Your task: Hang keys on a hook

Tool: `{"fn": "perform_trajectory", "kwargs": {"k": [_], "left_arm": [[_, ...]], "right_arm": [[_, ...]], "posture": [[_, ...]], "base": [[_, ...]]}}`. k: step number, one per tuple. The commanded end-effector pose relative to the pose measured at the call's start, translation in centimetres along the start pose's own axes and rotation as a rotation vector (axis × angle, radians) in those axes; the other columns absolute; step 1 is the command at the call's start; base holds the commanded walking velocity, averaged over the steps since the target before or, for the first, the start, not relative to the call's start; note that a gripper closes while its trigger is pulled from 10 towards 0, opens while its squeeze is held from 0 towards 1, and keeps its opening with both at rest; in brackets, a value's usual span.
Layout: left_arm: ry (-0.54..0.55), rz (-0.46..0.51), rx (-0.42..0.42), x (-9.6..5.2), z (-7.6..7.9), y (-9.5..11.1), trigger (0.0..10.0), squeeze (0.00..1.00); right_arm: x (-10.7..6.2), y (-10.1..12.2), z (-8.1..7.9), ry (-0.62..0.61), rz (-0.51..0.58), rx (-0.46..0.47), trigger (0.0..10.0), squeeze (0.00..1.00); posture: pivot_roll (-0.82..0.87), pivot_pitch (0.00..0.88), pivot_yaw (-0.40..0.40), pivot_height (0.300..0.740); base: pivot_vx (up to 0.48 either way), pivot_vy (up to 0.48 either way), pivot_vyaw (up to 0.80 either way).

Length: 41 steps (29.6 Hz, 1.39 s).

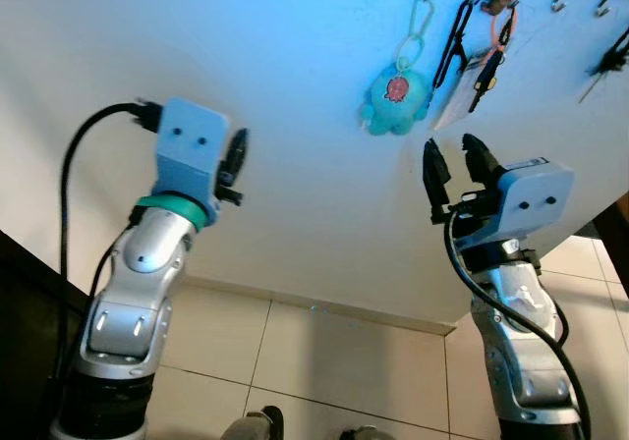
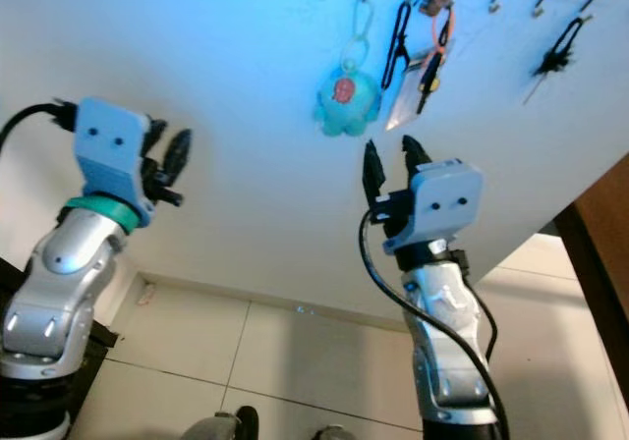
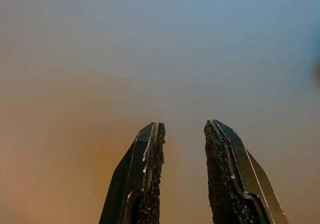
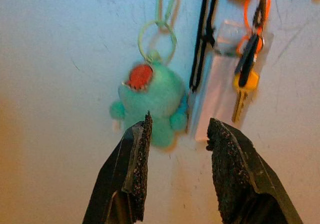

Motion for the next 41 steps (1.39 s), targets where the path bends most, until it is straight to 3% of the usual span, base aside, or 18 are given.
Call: {"fn": "perform_trajectory", "kwargs": {"k": [1, 6, 12, 17, 23, 41], "left_arm": [[0.054, -0.032, 0.015, -0.1, -0.9, -0.7, 10.0, 0.00], [0.127, -0.023, 0.069, -0.1, -2.4, -0.9, 10.0, 0.00], [0.144, -0.015, 0.076, 0.1, -2.8, -0.9, 10.0, 0.00], [0.138, 0.009, 0.092, 0.4, -2.7, -0.6, 10.0, 0.00], [0.129, -0.002, 0.071, 0.1, -2.1, -0.9, 10.0, 0.00], [0.147, 0.008, 0.079, 0.1, -2.8, -0.6, 10.0, 0.00]], "right_arm": [[-0.1, -1.1, -0.2, -0.004, -0.057, 0.016, 10.0, 0.00], [-1.1, -3.1, -1.4, 0.086, -0.179, 0.018, 10.0, 0.00], [-1.9, -3.4, -0.7, 0.091, -0.188, -0.009, 10.0, 0.00], [-0.9, -2.0, 0.3, 0.051, -0.114, -0.017, 10.0, 0.00], [0.3, -0.7, -0.3, 0.059, -0.042, -0.008, 10.0, 0.00], [0.2, -0.9, -1.2, 0.070, -0.043, 0.010, 10.0, 0.00]], "posture": [[0.00, 0.061, 0.069, 0.740], [-0.01, 0.052, 0.051, 0.740], [-0.01, 0.055, 0.048, 0.740], [-0.03, 0.059, 0.049, 0.740], [-0.02, 0.055, 0.058, 0.740], [0.00, 0.056, 0.066, 0.740]], "base": [[0.000, 0.000, 0.00], [0.000, 0.000, 0.00], [0.000, 0.000, 0.00], [0.000, 0.000, 0.00], [-0.166, 0.000, 0.00], [-0.363, 0.000, 0.00]]}}
Point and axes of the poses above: a point about 5 cm out from each wrist's last joint towards the gripper, its own x axis pointing out of the wrist towards the gripper, its own y axis along the axis of the wrist's last joint, z = x × y, the point moved 2 cm from there along x, pointing out of the wrist towards the gripper, and after that the axes turned 8 degrees about -x, right-handed, at the moved point
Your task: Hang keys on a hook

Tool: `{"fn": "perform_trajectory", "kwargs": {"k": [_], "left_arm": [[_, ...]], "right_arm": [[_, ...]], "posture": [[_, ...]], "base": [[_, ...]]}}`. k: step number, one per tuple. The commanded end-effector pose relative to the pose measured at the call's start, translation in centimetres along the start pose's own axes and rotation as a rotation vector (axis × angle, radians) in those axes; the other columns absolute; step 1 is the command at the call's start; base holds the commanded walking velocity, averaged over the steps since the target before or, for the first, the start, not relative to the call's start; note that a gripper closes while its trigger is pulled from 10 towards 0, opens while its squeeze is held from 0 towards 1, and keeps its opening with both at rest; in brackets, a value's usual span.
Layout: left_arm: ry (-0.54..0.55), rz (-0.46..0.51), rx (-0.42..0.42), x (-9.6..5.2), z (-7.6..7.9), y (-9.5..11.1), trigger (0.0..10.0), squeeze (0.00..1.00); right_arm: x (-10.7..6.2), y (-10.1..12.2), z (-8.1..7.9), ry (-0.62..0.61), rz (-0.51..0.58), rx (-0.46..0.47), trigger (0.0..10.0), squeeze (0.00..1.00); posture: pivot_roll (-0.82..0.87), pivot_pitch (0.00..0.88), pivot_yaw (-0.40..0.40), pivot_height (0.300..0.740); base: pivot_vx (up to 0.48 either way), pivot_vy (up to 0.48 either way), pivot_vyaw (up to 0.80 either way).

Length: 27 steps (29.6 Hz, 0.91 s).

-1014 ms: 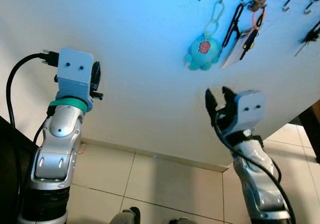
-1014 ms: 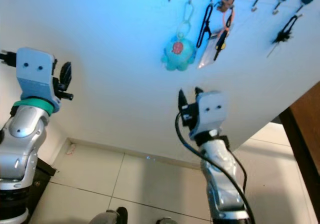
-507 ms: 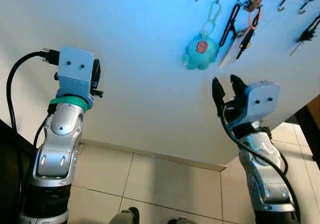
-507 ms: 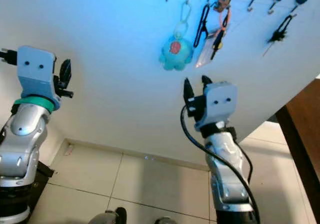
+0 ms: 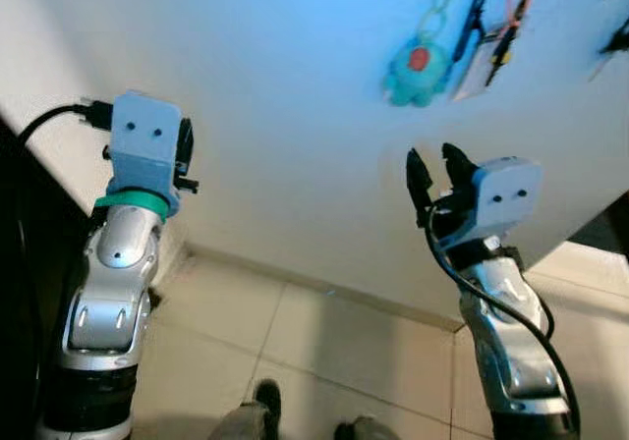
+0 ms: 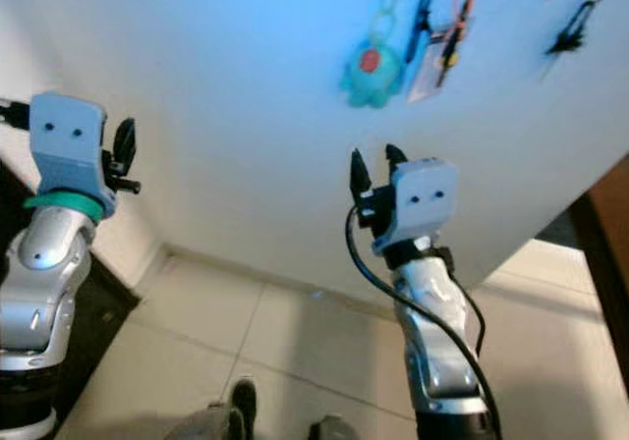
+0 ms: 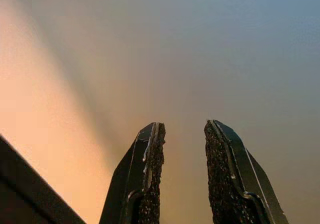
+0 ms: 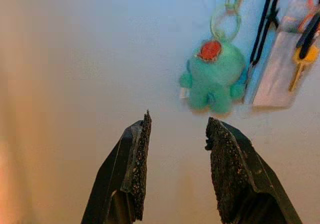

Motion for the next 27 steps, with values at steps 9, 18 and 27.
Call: {"fn": "perform_trajectory", "kwargs": {"k": [9, 18, 27], "left_arm": [[0.003, 0.001, 0.005, -0.03, -0.02, 0.00, 10.0, 0.00], [0.008, -0.005, -0.010, 0.22, -0.20, 0.08, 10.0, 0.00], [0.006, -0.002, -0.010, 0.24, -0.16, 0.21, 10.0, 0.00]], "right_arm": [[-0.13, -0.24, -0.36, 0.001, -0.009, 0.019, 10.0, 0.00], [0.11, -0.09, -0.34, -0.010, -0.010, 0.017, 10.0, 0.00], [0.44, 0.07, -0.27, -0.014, -0.004, 0.014, 10.0, 0.00]], "posture": [[0.00, 0.059, 0.065, 0.740], [0.01, 0.077, 0.070, 0.740], [0.01, 0.084, 0.068, 0.740]], "base": [[-0.381, 0.000, 0.00], [-0.380, 0.000, 0.00], [-0.379, 0.000, 0.00]]}}
Point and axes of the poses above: a point about 5 cm out from each wrist's last joint towards the gripper, its own x axis pointing out of the wrist towards the gripper, its own y axis along the axis of the wrist's last joint, z = x × y, the point moved 2 cm from there along x, pointing out of the wrist towards the gripper, and after that the axes turned 8 degrees about -x, right-handed, at the moved point
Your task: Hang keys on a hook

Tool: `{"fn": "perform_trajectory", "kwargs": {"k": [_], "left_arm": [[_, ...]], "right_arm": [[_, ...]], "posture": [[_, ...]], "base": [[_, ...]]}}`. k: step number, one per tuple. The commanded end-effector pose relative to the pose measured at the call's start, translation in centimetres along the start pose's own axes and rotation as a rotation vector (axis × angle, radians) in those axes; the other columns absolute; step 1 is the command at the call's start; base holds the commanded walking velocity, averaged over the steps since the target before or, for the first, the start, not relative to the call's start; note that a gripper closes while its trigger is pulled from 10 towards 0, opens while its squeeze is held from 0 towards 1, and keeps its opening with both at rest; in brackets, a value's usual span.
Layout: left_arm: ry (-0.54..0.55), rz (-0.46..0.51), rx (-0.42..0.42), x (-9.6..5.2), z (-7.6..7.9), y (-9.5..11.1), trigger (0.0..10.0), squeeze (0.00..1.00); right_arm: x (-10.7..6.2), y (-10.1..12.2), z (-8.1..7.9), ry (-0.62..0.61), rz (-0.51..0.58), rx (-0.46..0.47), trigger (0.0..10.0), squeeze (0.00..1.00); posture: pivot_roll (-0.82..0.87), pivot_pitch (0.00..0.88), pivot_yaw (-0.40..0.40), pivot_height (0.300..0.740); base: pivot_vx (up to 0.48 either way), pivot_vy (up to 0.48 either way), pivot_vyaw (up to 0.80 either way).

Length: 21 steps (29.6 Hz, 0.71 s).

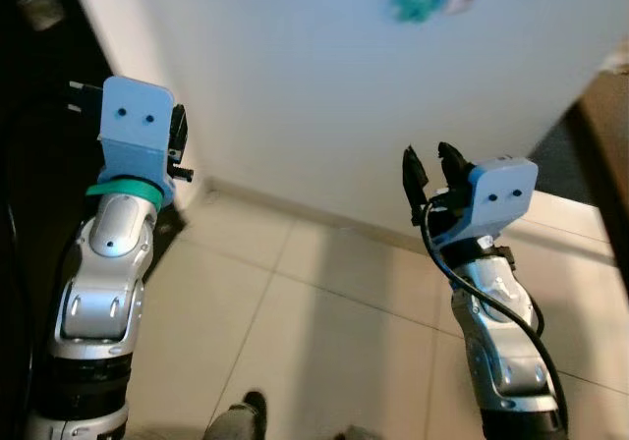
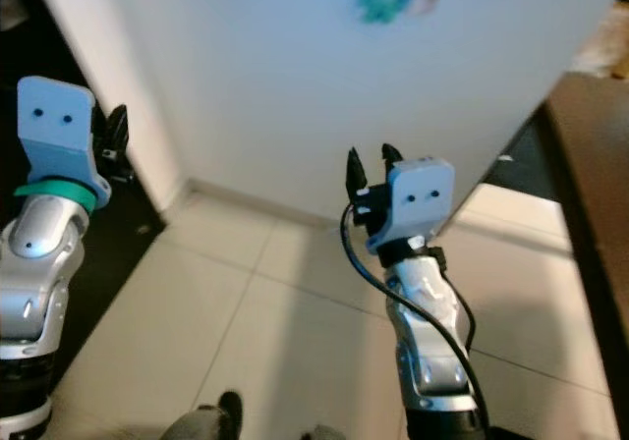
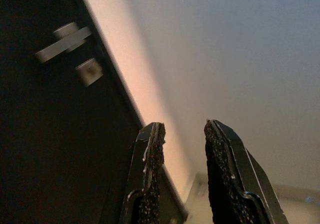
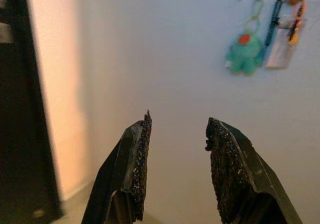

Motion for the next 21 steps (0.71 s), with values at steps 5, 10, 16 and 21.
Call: {"fn": "perform_trajectory", "kwargs": {"k": [5, 10, 16, 21], "left_arm": [[-0.015, -0.018, -0.002, -0.15, 0.30, -0.33, 10.0, 0.00], [-0.016, -0.021, -0.007, -0.11, 0.26, -0.34, 10.0, 0.00], [-0.026, -0.035, -0.011, -0.07, 0.44, -0.43, 10.0, 0.00], [-0.068, -0.098, -0.113, -0.17, 1.19, -0.89, 10.0, 0.00]], "right_arm": [[-0.23, -0.39, 0.23, -0.013, -0.020, -0.002, 10.0, 0.00], [-0.22, -0.38, 0.15, -0.014, -0.022, 0.001, 10.0, 0.00], [-0.15, -0.52, 0.13, -0.015, -0.034, 0.013, 10.0, 0.00], [0.06, -0.52, 0.10, -0.018, -0.039, 0.030, 10.0, 0.00]], "posture": [[0.01, 0.091, 0.070, 0.740], [0.01, 0.090, 0.070, 0.740], [0.02, 0.099, 0.068, 0.740], [0.02, 0.097, 0.068, 0.740]], "base": [[-0.363, 0.000, 0.00], [-0.350, 0.000, 0.00], [-0.058, 0.000, -0.53], [0.000, 0.000, -0.80]]}}
Point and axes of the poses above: a point about 5 cm out from each wrist's last joint towards the gripper, its own x axis pointing out of the wrist towards the gripper, its own y axis along the axis of the wrist's last joint, z = x × y, the point moved 2 cm from there along x, pointing out of the wrist towards the gripper, and after that the axes turned 8 degrees about -x, right-handed, at the moved point
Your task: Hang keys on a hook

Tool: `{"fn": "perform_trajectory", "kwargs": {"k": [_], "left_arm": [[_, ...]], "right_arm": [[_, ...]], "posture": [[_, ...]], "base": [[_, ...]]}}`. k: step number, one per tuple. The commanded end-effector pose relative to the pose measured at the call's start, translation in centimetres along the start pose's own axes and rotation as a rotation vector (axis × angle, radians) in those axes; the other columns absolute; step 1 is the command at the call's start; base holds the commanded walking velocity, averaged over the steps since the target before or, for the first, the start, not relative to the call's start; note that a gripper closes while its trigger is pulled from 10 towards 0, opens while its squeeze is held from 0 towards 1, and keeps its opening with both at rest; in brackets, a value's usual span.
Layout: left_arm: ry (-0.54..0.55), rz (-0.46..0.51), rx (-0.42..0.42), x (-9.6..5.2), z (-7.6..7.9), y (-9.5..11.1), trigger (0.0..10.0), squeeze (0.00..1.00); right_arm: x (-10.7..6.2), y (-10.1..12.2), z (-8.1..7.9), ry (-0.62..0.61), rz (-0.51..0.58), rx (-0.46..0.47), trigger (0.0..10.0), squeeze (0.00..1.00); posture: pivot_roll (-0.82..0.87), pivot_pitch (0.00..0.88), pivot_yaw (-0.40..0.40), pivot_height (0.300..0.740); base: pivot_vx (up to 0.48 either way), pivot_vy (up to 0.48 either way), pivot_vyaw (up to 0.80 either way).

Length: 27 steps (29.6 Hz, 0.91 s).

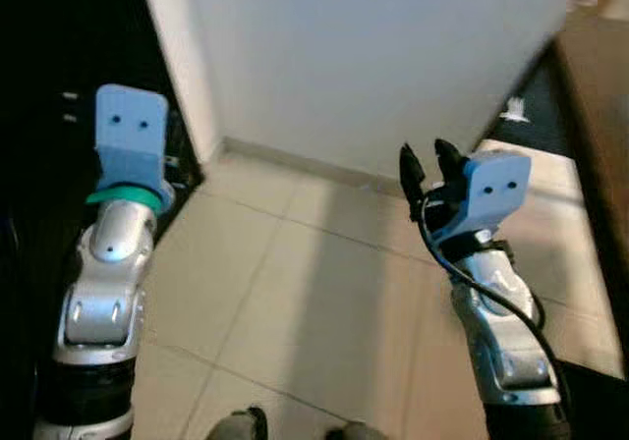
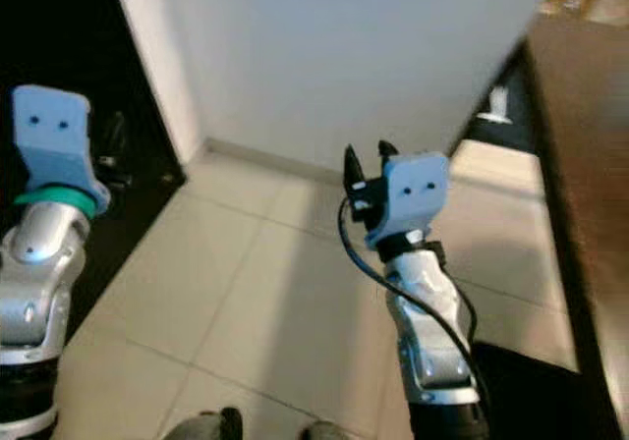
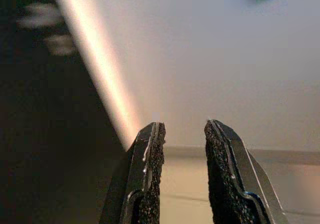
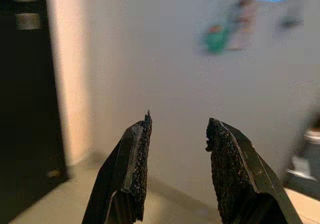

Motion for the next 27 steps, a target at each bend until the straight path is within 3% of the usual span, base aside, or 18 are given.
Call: {"fn": "perform_trajectory", "kwargs": {"k": [1, 8, 16, 27], "left_arm": [[-0.006, -0.033, -0.032, -0.1, -0.1, -0.3, 10.0, 0.00], [0.032, -0.067, -0.128, 0.3, -0.3, 0.0, 10.0, 0.00], [-0.016, -0.052, -0.107, 0.4, 0.2, 0.1, 10.0, 0.00], [-0.067, -0.082, -0.146, 0.0, 0.9, 0.0, 10.0, 0.00]], "right_arm": [[-0.1, -0.3, -0.3, 0.004, -0.016, 0.020, 10.0, 0.00], [0.1, 0.0, -0.3, 0.000, -0.009, 0.024, 10.0, 0.00], [0.5, 0.3, -0.4, 0.002, 0.004, 0.031, 10.0, 0.00], [0.5, 0.4, -0.7, 0.008, 0.004, 0.037, 10.0, 0.00]], "posture": [[0.02, 0.097, 0.068, 0.740], [0.03, 0.098, 0.069, 0.740], [0.02, 0.097, 0.067, 0.740], [0.03, 0.100, 0.066, 0.740]], "base": [[0.000, 0.000, -0.80], [0.000, 0.000, -0.80], [0.000, 0.000, -0.80], [0.000, 0.000, -0.80]]}}
Point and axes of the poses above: a point about 5 cm out from each wrist's last joint towards the gripper, its own x axis pointing out of the wrist towards the gripper, its own y axis along the axis of the wrist's last joint, z = x × y, the point moved 2 cm from there along x, pointing out of the wrist towards the gripper, and after that the axes turned 8 degrees about -x, right-handed, at the moved point
